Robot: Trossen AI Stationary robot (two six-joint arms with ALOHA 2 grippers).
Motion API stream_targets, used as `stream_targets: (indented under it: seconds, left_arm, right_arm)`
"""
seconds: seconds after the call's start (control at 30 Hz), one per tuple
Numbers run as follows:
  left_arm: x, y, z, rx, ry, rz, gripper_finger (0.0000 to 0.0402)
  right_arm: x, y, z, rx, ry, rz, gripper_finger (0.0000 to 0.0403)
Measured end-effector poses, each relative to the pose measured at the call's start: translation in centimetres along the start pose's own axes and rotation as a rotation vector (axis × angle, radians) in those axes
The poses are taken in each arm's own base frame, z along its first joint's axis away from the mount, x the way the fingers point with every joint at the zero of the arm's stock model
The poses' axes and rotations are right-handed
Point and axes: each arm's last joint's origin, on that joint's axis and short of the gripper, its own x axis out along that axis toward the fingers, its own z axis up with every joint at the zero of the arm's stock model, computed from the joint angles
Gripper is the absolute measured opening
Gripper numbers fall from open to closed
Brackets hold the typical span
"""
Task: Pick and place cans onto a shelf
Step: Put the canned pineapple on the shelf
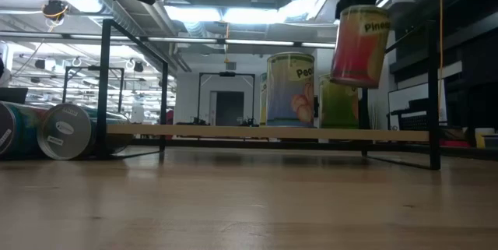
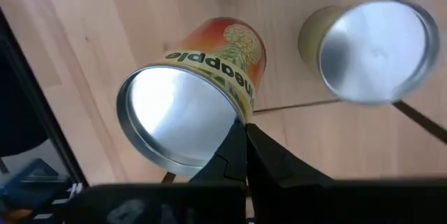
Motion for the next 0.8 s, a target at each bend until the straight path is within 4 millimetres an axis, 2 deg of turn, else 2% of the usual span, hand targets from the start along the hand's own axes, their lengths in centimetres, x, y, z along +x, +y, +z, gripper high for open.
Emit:
stream_targets:
  seconds: [0.37, 0.8]
  left_arm:
    - [0.0, 0.0, 0.0, 0.0, 0.001, 0.0, 0.0087]
    - [0.0, 0.0, 0.0, 0.001, 0.002, 0.0, 0.0087]
  right_arm:
    - [2.6, -0.3, 1.9, -0.041, 0.077, -0.014, 0.0]
    - [5.0, -1.0, 1.9, -0.029, 0.109, -0.047, 0.0]
